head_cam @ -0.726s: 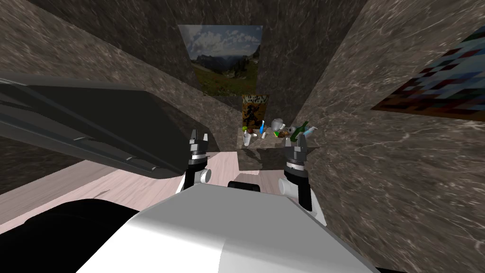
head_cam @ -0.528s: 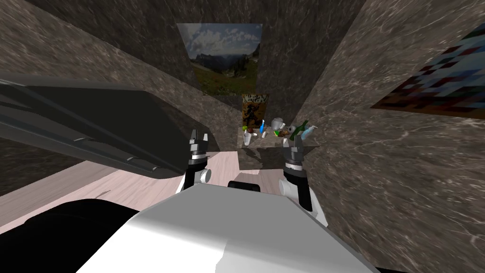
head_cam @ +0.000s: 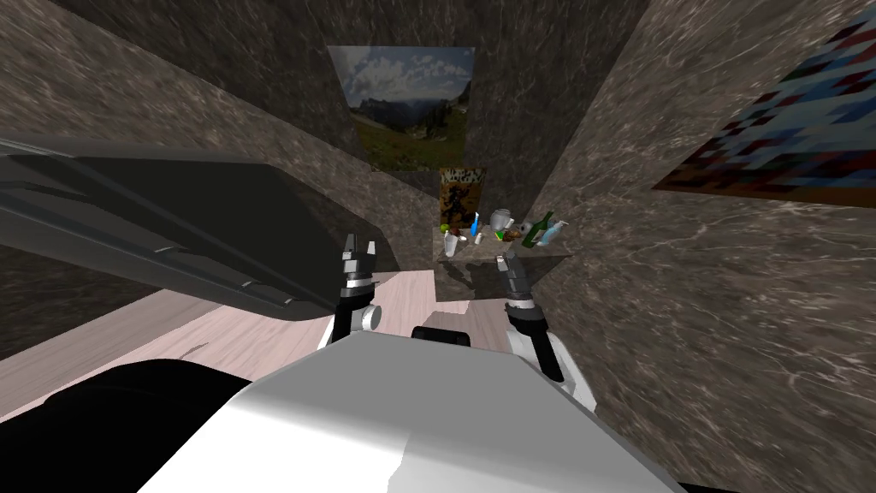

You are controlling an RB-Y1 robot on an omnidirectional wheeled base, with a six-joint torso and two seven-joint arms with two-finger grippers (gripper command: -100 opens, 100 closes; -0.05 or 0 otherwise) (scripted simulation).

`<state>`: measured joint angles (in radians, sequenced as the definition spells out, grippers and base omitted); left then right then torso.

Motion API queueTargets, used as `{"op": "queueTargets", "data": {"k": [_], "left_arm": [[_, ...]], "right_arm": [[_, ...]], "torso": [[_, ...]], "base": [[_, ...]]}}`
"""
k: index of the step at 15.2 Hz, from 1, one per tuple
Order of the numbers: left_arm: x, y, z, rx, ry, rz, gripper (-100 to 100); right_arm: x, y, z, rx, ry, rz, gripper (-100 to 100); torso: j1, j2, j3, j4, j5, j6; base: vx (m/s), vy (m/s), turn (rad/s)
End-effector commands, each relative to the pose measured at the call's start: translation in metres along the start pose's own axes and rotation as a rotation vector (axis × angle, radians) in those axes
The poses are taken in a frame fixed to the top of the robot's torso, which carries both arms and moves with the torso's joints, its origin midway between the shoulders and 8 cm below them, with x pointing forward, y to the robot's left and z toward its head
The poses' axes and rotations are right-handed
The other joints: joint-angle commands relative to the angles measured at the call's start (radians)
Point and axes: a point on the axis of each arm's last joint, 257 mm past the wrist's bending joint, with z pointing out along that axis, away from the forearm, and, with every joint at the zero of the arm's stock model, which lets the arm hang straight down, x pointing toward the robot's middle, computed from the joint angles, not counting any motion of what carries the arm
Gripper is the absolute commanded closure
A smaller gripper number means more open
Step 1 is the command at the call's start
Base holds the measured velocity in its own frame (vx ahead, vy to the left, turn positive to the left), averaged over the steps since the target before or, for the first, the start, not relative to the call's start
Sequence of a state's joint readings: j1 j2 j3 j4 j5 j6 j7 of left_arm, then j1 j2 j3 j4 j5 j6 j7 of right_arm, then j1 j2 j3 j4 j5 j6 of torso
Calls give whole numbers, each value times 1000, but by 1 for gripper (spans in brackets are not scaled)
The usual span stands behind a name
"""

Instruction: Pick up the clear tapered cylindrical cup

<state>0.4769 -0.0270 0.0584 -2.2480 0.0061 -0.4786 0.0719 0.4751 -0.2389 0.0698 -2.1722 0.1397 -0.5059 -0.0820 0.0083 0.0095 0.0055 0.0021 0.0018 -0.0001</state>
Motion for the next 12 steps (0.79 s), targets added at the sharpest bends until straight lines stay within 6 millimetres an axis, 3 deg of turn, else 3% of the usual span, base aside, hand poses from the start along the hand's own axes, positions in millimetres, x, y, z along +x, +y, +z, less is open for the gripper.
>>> {"op": "queueTargets", "data": {"k": [1,6,9,12], "left_arm": [[0,0,0,0,0,0,0],[0,0,0,0,0,0,0],[0,0,0,0,0,0,0],[0,0,0,0,0,0,0]], "right_arm": [[17,-12,-8,24,72,-20,-100],[43,-28,-23,61,185,-50,-100],[69,-46,-43,101,303,-80,-100],[81,-56,-58,123,379,-104,-100]], "torso": [[0,0,0,0,0,0],[1,-2,-1,0,0,0],[2,-2,-1,0,1,0],[2,-1,-1,0,0,0]], "base": [[-113,102,-29],[-100,119,-29],[-106,136,-32],[-99,122,-29]]}}
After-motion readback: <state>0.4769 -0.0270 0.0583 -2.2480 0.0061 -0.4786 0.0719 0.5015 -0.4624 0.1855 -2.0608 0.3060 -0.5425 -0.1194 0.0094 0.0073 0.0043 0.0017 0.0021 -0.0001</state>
